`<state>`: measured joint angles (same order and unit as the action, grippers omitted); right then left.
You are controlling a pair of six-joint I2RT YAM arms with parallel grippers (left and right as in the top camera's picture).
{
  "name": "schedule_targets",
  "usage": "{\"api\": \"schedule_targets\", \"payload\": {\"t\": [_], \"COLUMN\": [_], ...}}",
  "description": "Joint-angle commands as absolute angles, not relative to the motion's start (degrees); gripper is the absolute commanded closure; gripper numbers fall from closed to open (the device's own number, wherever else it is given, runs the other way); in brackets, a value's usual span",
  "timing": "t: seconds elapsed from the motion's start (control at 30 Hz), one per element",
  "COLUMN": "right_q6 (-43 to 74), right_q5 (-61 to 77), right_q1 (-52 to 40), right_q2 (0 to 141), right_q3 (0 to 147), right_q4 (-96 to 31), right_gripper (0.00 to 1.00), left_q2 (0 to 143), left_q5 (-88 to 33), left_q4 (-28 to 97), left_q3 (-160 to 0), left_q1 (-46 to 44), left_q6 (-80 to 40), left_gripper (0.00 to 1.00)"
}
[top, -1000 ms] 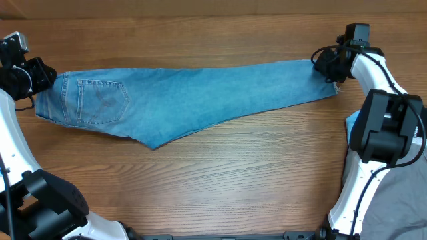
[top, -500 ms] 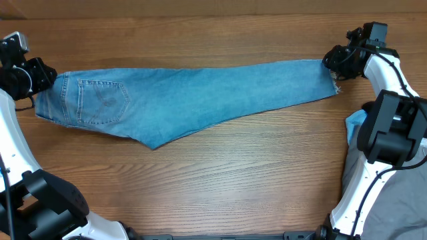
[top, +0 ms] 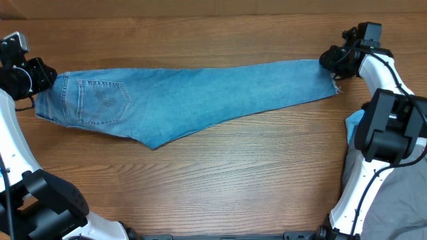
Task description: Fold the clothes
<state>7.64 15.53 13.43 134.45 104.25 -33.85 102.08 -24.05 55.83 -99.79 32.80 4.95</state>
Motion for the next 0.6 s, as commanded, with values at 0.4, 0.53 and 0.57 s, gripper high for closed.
{"api": "schedule_targets", "payload": {"t": [0.4, 0.53, 0.57], "right_q6": [7.4, 7.4, 7.4], "right_q5": [10.5, 10.6, 10.6], "right_q1": [12.9, 12.8, 12.7], "right_q2": [135.6, 135.6, 135.6], "right_q3": [105.7, 105.7, 105.7], "right_q4": [-33.3, -33.4, -33.5], "right_gripper": [0.66, 0.72, 0.74], "left_q2": [99.6, 99.6, 99.6], "left_q5": [-25.1, -25.1, -25.1], "left_q4": [56.6, 56.7, 56.8], "left_q3": [-101.4, -101.4, -101.4], "left_q1": [32.6, 32.6, 32.6], "left_q6": [6.9, 6.9, 6.9], "left_gripper": [0.94, 0.95, 0.95]}}
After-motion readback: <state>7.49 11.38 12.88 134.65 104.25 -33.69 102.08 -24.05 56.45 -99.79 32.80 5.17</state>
